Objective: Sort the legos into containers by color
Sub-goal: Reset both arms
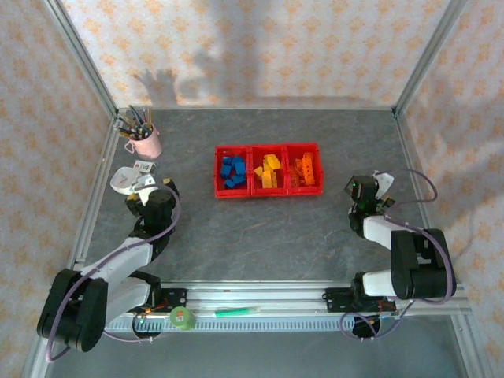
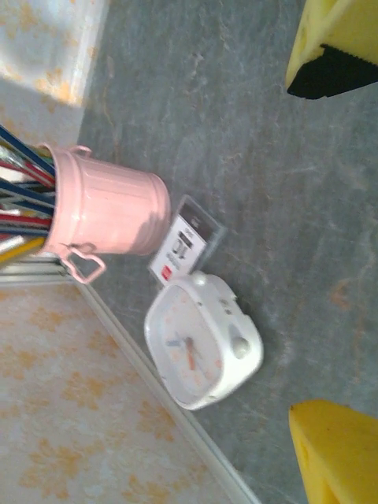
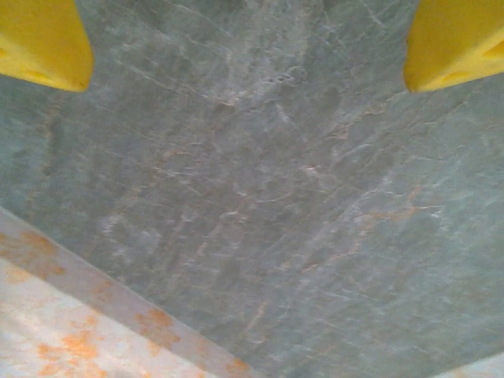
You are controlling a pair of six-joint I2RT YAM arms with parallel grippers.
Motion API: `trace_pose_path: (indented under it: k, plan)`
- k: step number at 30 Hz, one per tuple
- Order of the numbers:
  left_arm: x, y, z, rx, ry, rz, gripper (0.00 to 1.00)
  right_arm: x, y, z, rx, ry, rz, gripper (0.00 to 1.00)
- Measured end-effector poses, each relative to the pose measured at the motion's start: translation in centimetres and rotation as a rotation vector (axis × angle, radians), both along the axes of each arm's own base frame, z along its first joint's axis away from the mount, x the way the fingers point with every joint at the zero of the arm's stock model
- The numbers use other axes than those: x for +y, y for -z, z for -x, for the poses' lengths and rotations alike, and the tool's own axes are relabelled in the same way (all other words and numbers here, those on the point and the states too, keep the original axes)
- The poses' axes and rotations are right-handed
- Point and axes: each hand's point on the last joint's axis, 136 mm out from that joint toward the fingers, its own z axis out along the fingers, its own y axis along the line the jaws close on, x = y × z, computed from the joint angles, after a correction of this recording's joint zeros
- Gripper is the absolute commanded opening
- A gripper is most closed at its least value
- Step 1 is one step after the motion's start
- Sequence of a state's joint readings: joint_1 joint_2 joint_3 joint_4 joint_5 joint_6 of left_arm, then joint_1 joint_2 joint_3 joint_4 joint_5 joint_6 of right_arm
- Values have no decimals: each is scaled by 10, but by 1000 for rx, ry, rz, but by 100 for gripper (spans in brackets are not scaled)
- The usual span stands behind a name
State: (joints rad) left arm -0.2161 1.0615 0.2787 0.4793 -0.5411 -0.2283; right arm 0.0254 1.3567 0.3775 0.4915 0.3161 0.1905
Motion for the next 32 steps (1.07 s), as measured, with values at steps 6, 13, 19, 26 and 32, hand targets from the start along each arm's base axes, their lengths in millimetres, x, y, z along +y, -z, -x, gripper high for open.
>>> trace_pose_path:
  k: [6, 13, 19, 26, 32]
  plan:
    - [3, -1, -19, -62, 66, -74, 100, 24, -19, -21, -178, -174, 6, 100]
    - [0, 18, -30, -94, 185, -86, 100, 44, -13, -24, -240, -321, 23, 100]
    - [-5, 29, -41, -99, 240, -75, 100, 49, -27, -28, -292, -356, 46, 100]
    - [2, 15, -48, -149, 219, -68, 100, 51, -29, -29, -296, -366, 54, 100]
    - [2, 14, -48, -153, 219, -69, 100, 51, -29, -29, -294, -368, 58, 100]
